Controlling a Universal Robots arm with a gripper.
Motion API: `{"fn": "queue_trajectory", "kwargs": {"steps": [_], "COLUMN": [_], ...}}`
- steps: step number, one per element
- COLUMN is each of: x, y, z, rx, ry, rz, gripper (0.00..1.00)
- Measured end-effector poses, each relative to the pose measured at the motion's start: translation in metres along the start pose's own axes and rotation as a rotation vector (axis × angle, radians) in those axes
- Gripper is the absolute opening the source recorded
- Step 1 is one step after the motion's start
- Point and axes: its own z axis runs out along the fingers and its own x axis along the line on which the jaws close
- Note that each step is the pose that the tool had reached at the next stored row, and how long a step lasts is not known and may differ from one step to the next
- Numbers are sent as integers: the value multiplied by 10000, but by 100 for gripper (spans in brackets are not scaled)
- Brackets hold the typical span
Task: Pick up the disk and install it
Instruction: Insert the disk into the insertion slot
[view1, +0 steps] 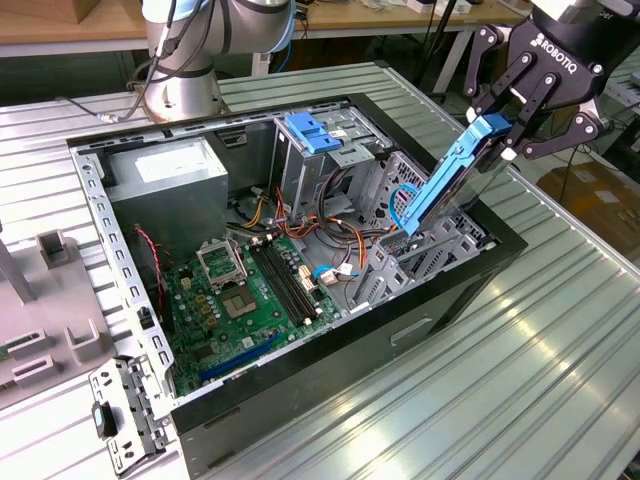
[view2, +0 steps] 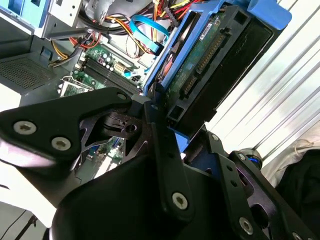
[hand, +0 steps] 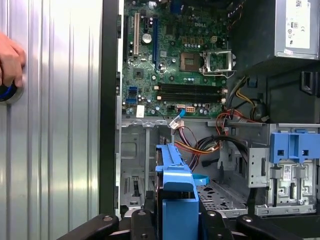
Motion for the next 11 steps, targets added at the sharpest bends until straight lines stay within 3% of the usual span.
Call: {"fn": "queue_trajectory", "kwargs": {"steps": [5, 11], "x": [12, 66], "y": [16, 104], "z": [-2, 19], "rx": [16, 19], "ry": [0, -1], "rz": [-1, 22], "gripper": [37, 37]}}
